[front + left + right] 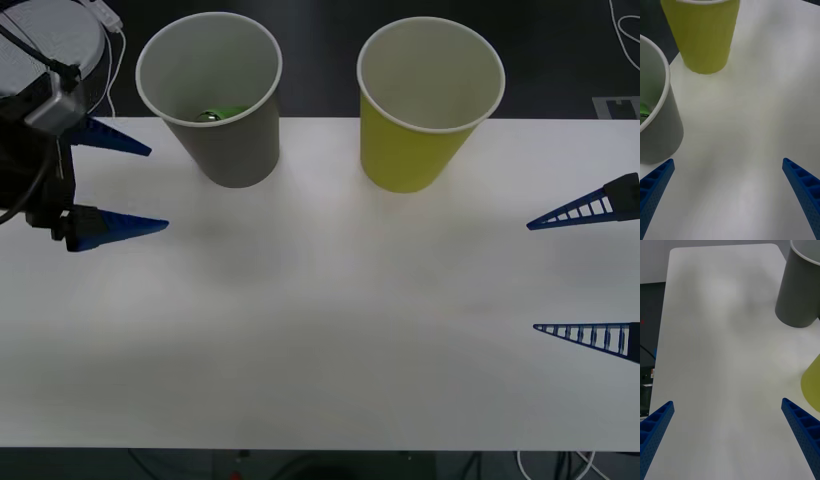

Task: Put the can into the green bin and the plastic bottle into the gray bin

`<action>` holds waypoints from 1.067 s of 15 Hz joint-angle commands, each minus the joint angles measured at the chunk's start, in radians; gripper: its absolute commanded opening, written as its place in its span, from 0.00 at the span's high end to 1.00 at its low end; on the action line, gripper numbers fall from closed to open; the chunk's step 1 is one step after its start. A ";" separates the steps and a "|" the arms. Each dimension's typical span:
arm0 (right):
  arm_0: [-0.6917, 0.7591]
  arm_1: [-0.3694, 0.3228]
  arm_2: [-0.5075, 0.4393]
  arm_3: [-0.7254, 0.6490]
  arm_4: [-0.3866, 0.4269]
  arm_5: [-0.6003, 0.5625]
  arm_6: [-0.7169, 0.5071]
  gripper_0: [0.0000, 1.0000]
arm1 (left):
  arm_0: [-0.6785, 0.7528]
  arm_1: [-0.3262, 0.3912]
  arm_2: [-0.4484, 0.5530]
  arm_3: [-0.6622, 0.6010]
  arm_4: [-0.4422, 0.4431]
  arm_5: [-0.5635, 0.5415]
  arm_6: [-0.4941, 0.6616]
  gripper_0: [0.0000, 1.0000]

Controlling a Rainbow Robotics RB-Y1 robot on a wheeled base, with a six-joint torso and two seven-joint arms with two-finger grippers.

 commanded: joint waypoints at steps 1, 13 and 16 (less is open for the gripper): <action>0.000 0.000 0.000 0.000 0.000 0.000 0.000 0.00 | 0.084 -0.013 0.045 -0.001 0.071 0.000 -0.143 0.00; 0.000 0.000 0.000 0.000 0.000 0.000 0.000 0.00 | 0.342 -0.013 0.165 -0.015 0.154 -0.083 -0.528 0.00; 0.000 0.000 0.000 0.000 0.000 0.000 0.000 0.00 | 0.348 -0.013 0.171 -0.015 0.138 -0.099 -0.547 0.00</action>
